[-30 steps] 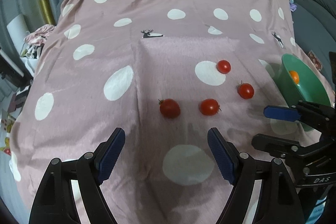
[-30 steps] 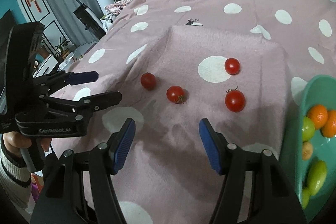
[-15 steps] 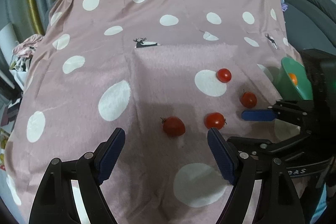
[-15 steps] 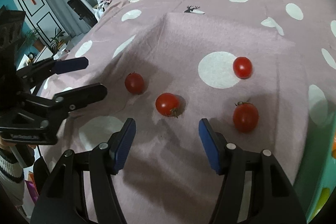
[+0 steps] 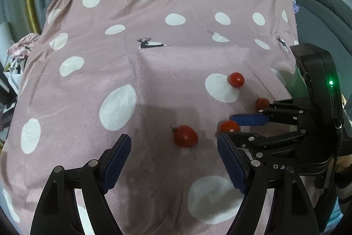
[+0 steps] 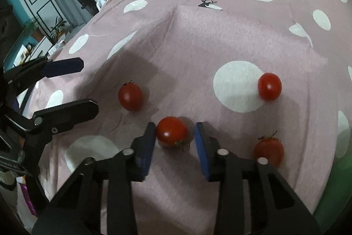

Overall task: Organize fruits
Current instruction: 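Grasp a cherry tomato with the right gripper while the left gripper grasps another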

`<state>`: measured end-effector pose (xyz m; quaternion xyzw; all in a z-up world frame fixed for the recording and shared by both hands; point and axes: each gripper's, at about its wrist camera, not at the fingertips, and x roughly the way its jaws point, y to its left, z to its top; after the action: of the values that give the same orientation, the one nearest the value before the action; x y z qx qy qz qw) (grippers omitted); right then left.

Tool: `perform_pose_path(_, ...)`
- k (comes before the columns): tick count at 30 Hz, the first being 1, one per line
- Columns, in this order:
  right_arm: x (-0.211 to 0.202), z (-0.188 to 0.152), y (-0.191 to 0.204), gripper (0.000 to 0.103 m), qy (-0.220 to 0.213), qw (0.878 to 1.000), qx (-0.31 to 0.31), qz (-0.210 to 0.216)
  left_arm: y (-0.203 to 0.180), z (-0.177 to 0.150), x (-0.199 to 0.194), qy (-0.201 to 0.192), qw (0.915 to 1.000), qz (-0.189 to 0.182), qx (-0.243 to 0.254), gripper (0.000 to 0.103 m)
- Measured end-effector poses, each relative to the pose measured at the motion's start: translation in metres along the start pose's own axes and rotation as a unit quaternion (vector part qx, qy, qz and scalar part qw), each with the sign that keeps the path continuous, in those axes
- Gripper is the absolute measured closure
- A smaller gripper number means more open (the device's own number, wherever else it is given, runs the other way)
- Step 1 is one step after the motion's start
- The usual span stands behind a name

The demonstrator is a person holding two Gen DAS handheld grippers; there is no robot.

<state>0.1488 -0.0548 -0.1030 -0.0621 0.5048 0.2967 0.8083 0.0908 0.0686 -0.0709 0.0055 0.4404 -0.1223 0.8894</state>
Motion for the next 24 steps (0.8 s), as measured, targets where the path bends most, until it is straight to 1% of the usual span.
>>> perform_pose_path(3,0.000,0.000,-0.001,0.075,-0.003,1.000,-0.001,-0.001,-0.002,0.002,0.004,0.004,1.0000,-0.004,0.003,0.022)
perform_pose_path(6,-0.006,-0.004,-0.006,0.075,-0.014,1.000,0.016,0.000,-0.007,0.006,0.006,0.005,0.9999,-0.013,0.009,0.022)
perform_pose_path(8,-0.015,-0.009,-0.008,0.075,-0.023,0.999,0.027,0.009,-0.010,0.007,0.008,0.005,0.9997,-0.018,0.015,0.022)
perform_pose_path(10,-0.025,-0.017,-0.009,0.075,-0.033,0.999,0.031,0.005,-0.014,0.009,0.010,0.006,0.9995,-0.023,0.022,0.022)
perform_pose_path(15,-0.040,-0.030,-0.010,0.075,-0.039,0.998,0.037,0.016,-0.018,0.013,0.022,0.017,0.9990,-0.036,0.020,0.023)
perform_pose_path(18,-0.047,-0.036,-0.009,0.075,-0.047,0.998,0.039,0.027,-0.018,0.015,0.029,0.029,0.9987,-0.042,0.007,0.030)
perform_pose_path(19,-0.049,-0.038,-0.008,0.075,-0.049,0.998,0.039,0.028,-0.018,0.015,0.032,0.032,0.9983,-0.047,0.003,0.030)
perform_pose_path(22,-0.053,-0.042,-0.009,0.075,-0.054,0.997,0.042,0.034,-0.019,0.014,0.041,0.044,0.9984,-0.034,0.003,0.031)
perform_pose_path(24,-0.055,-0.044,-0.011,0.075,-0.057,0.997,0.046,0.036,-0.018,0.013,0.046,0.053,0.9983,-0.023,0.000,0.037)
